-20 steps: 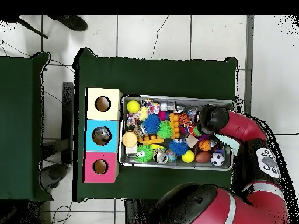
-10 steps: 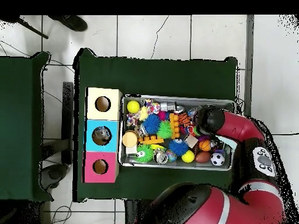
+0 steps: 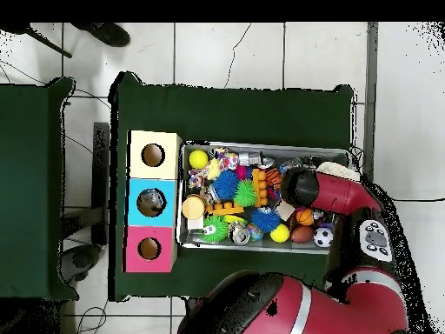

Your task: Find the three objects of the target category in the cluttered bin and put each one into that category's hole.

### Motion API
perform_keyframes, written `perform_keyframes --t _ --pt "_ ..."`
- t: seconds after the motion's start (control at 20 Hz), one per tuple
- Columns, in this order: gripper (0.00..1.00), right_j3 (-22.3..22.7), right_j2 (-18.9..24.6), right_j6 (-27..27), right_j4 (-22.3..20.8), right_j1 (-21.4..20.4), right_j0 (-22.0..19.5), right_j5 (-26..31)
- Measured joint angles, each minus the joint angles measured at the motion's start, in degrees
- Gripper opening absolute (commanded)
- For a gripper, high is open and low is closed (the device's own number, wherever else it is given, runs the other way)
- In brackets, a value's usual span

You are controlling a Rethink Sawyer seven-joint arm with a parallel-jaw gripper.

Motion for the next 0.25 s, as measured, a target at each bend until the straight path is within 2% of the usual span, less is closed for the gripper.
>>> perform_keyframes --t 0.25 --pt "1.0 1.24 0.21 0.0 1.15 -0.35 -0.56 -1.45"
